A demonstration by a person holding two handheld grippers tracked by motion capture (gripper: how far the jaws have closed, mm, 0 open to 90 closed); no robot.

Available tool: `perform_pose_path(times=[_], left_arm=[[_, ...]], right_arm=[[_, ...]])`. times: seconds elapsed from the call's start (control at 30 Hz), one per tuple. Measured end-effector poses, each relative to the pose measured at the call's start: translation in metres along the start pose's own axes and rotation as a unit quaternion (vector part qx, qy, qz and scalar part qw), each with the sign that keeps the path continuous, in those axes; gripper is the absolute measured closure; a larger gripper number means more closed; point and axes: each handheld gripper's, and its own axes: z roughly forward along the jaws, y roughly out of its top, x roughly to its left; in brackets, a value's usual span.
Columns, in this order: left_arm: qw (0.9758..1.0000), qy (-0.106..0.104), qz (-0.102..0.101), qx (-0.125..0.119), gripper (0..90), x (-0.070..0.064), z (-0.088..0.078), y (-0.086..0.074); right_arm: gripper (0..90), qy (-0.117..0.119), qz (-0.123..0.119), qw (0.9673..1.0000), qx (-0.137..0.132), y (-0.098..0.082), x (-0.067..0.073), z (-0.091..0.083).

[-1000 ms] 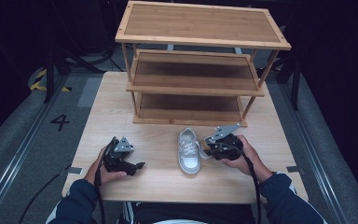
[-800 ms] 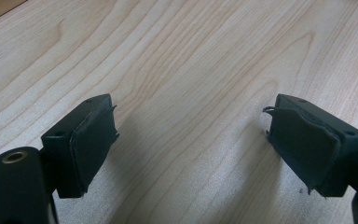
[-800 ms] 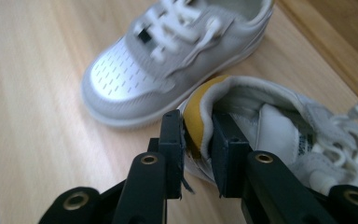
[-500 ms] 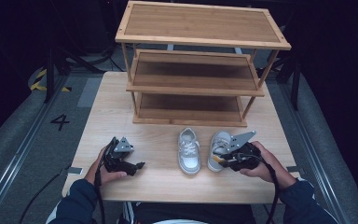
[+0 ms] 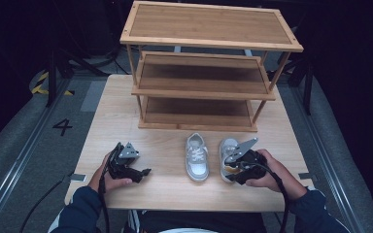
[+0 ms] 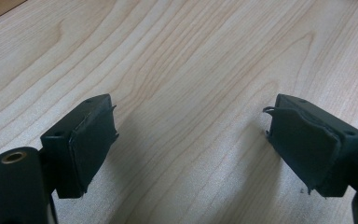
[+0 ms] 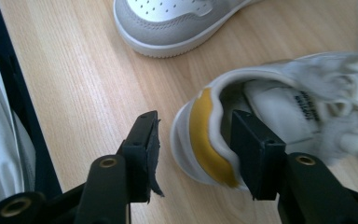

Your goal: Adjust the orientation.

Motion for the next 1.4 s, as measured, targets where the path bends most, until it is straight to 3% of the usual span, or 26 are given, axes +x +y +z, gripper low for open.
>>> perform_pose_path(times=[0.07,0.13,0.27,0.37,0.43,0.53,0.7,0.83,1.07,1.17,1.2,1.33,1.4], left_arm=[[1.0,0.0,0.001,0.0,14.6,0.0,0.0,0.0],[1.0,0.0,0.0,0.0,14.6,0.0,0.0,0.0],[1.0,0.0,0.0,0.0,14.6,0.0,0.0,0.0],[1.0,0.0,0.0,0.0,14.6,0.0,0.0,0.0],[1.0,0.0,0.001,0.0,14.6,0.0,0.0,0.0],[1.0,0.0,0.001,0.0,14.6,0.0,0.0,0.0],[1.0,0.0,0.0,0.0,14.6,0.0,0.0,0.0],[1.0,0.001,0.001,0.0,14.6,0.0,0.0,0.0],[1.0,0.001,0.001,0.0,14.6,0.0,0.0,0.0],[1.0,0.001,0.0,-0.001,14.6,0.0,0.0,0.0],[1.0,0.0,0.001,-0.001,14.6,0.0,0.0,0.0],[1.0,0.0,0.001,0.001,14.6,0.0,0.0,0.0],[1.0,0.0,0.001,0.001,14.6,0.0,0.0,0.0]], right_arm=[[52.6,-0.006,0.005,0.9999,0.009,0.002,0.001,0.006],[60.6,-0.014,0.018,0.9997,0.012,0.001,-0.002,0.009],[62.0,0.016,0.043,0.9989,0.006,0.0,-0.01,0.012],[61.8,0.017,0.046,0.9988,0.006,0.001,-0.011,0.014],[56.9,0.016,0.057,0.9982,-0.002,0.004,-0.011,0.015],[60.4,0.013,0.069,0.9975,-0.003,0.005,-0.013,0.017],[72.5,0.027,0.061,0.9977,-0.009,0.004,-0.011,0.016],[73.8,0.037,0.05,0.998,-0.002,0.0,-0.014,0.014],[71.5,0.038,0.053,0.9979,0.003,-0.008,-0.018,0.008],[65.9,0.031,0.062,0.9976,-0.009,-0.008,-0.02,0.005],[56.7,0.031,0.063,0.9974,-0.015,-0.006,-0.02,0.003],[55.1,0.026,0.076,0.9968,-0.006,-0.003,-0.019,0.008],[58.4,0.026,0.074,0.9969,0.006,-0.003,-0.018,0.013]])
